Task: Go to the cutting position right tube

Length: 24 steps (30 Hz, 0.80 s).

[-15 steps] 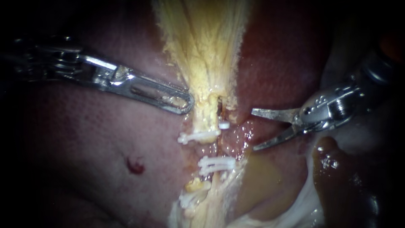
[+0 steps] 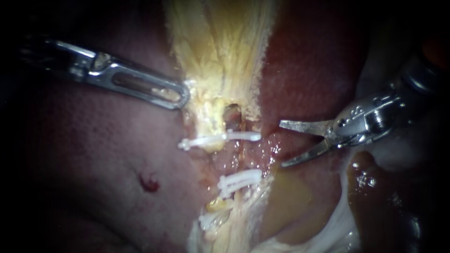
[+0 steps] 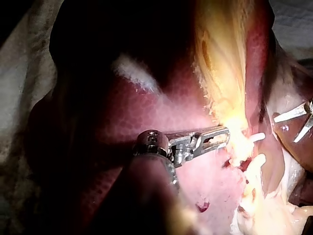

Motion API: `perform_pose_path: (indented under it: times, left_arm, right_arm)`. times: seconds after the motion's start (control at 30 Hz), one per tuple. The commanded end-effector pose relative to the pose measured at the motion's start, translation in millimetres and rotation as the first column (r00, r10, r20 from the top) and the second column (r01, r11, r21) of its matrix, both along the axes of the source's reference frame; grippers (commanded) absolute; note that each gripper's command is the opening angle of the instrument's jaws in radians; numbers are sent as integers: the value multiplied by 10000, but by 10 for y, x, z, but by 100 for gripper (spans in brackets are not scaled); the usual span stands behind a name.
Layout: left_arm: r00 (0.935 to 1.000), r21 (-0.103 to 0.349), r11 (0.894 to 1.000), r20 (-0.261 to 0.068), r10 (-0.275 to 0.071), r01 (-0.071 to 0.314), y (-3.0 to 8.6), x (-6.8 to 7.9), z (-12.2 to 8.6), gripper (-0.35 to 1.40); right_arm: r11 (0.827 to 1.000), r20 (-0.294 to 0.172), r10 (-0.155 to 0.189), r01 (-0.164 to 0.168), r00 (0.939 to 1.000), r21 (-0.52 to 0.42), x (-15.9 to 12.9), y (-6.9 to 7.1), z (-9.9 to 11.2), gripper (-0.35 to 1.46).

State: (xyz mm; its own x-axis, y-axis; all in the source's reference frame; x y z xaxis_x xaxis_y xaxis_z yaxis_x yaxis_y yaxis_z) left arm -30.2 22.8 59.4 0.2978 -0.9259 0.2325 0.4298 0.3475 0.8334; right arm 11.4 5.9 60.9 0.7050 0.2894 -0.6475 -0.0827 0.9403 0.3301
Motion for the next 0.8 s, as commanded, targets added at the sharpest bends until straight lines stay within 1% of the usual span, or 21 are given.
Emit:
perform_pose_path:
  times: [0.03,0.17,0.27,0.37,0.43,0.47,0.53,0.63,0.7,0.8]
  left_arm:
    - [10000,-64,10000,-7,-12,12,1,1,-1,-35]
    - [10000,-79,10000,-25,-33,33,-1,1,1,-35]
    - [10000,-84,10000,-30,-40,40,-1,0,1,-35]
    - [10000,-84,10000,-31,-41,41,-1,-1,1,-35]
    - [10000,-84,10000,-31,-41,41,-1,-1,1,-35]
    - [10000,-84,10000,-31,-42,41,-1,-1,1,-35]
    - [10000,-84,10000,-31,-42,42,-1,-1,1,-35]
    - [10000,-84,10000,-32,-43,43,-2,-1,1,-35]
    - [10000,-85,10000,-33,-44,44,-2,-1,1,-35]
    - [10000,-89,9999,-38,-51,51,-2,-2,1,-35]
  right_arm:
    - [10000,-13,-18,18,10000,21,0,0,0,144]
    - [9998,-97,-118,119,9999,133,1,-1,1,144]
    - [9993,-208,-253,258,9995,261,4,-5,4,144]
    - [9981,-365,-446,461,9983,406,9,-13,12,144]
    - [9958,-485,-493,528,9976,746,13,-20,19,144]
    - [9937,-590,-594,646,9965,916,15,-23,23,144]
    - [9902,-625,-520,596,9967,1267,20,-29,31,144]
    - [9875,-671,-474,569,9966,1469,26,-37,42,144]
    - [9856,-690,-471,576,9965,1588,29,-40,49,144]
    - [9821,-670,-387,503,9970,1815,35,-43,63,144]
